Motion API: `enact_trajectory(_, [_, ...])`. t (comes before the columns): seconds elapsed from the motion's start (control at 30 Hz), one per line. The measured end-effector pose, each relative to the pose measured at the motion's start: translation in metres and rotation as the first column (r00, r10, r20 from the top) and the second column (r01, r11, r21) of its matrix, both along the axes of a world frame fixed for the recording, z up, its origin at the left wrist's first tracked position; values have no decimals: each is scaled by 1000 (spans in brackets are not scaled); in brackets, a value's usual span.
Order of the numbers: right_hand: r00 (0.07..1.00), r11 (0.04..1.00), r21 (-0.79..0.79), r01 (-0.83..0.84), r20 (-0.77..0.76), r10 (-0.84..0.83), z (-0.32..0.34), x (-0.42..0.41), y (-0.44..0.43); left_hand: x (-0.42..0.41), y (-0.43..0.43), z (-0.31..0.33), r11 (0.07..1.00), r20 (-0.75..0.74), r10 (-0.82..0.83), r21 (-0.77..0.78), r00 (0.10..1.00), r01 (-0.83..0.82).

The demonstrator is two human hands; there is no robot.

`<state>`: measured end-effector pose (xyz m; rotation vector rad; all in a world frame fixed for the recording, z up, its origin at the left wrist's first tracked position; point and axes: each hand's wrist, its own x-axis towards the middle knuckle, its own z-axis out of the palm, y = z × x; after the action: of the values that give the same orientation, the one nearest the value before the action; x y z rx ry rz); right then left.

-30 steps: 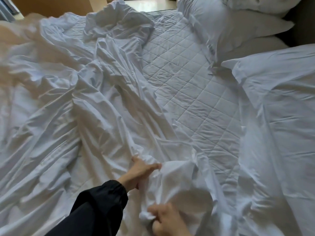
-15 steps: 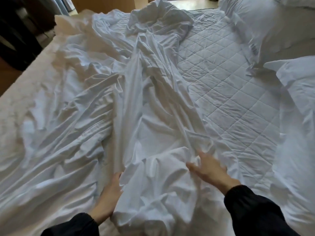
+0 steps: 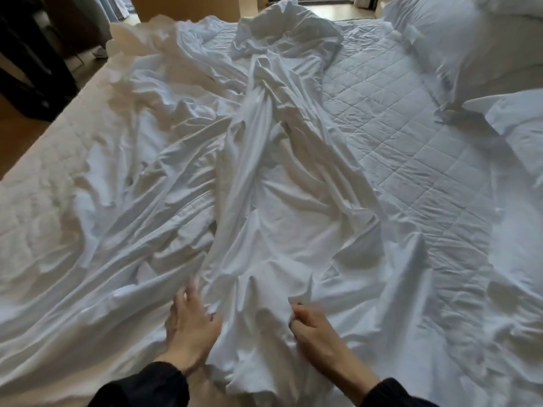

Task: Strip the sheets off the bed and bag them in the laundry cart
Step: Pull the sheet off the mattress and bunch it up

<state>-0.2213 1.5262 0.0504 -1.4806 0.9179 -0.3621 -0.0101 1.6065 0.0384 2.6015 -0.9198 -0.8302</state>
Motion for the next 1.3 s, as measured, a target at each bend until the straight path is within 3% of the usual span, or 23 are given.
enact_trajectory(0.07, [1000,1000,-3,9,-8,-9,1,9,18,-5,-3,12,945,28,-205,-253,978,205])
enact_trajectory(0.13, [999,999,-48,-11,-52,8,-1,16,37,-10,-9,22,913,-185,-291,-347,939,215])
enact_trajectory(0.2, [993,991,-122,-54,-111,40,-1,20,59,-18,-11,26,918,-368,-332,-338,869,208])
enact_trajectory(0.23, [987,981,-173,-93,-144,68,0,21,71,-24,-12,26,914,-386,-358,-332,850,234])
enact_trajectory(0.3, [961,946,-247,-211,-227,155,0,20,94,-32,-11,21,890,-332,-444,-272,832,367])
enact_trajectory(0.37, [909,906,-229,-357,-309,280,1,17,113,-39,-1,13,804,-254,-592,-125,765,581])
enact_trajectory(0.47, [850,869,-142,-473,-334,408,4,2,137,-44,26,1,709,-316,-688,-97,654,699])
enact_trajectory(0.5, [885,903,-147,-403,-315,343,5,-6,144,-45,35,0,719,-320,-681,-119,659,685])
enact_trajectory(0.57, [959,971,-240,-7,-277,-61,9,-22,154,-48,49,0,755,-331,-646,-148,687,639])
enact_trajectory(0.63, [840,870,-356,342,-300,-452,10,-35,151,-54,61,8,790,-382,-608,-202,696,579])
enact_trajectory(0.7, [781,876,-197,441,-397,-482,11,-39,136,-62,75,26,816,-489,-570,-246,660,523])
enact_trajectory(0.77, [799,876,26,481,-426,-425,6,-35,121,-69,88,39,840,-588,-531,-267,610,473])
enact_trajectory(0.8, [795,862,67,502,-429,-430,2,-32,116,-73,92,41,846,-606,-522,-281,600,453])
enact_trajectory(0.9, [730,847,-33,531,-490,-476,-3,-32,107,-85,101,40,877,-599,-479,-287,642,386])
enact_trajectory(0.97, [717,793,-10,609,-421,-556,2,-38,102,-89,104,34,915,-598,-400,-304,695,265])
enact_trajectory(1.03, [678,672,124,730,-256,-689,15,-47,96,-90,101,28,927,-518,-296,-359,802,110])
enact_trajectory(1.1, [565,528,256,810,-101,-819,32,-57,87,-90,93,18,928,-450,-131,-368,883,-51])
enact_trajectory(1.2, [342,325,396,859,28,-939,58,-70,72,-89,79,8,967,-257,-87,-255,963,19])
enact_trajectory(1.23, [311,305,432,848,61,-949,63,-70,69,-90,76,9,967,-173,-122,-243,977,78])
enact_trajectory(1.3, [376,369,447,815,79,-923,68,-64,68,-97,67,20,913,-33,-212,-364,977,186])
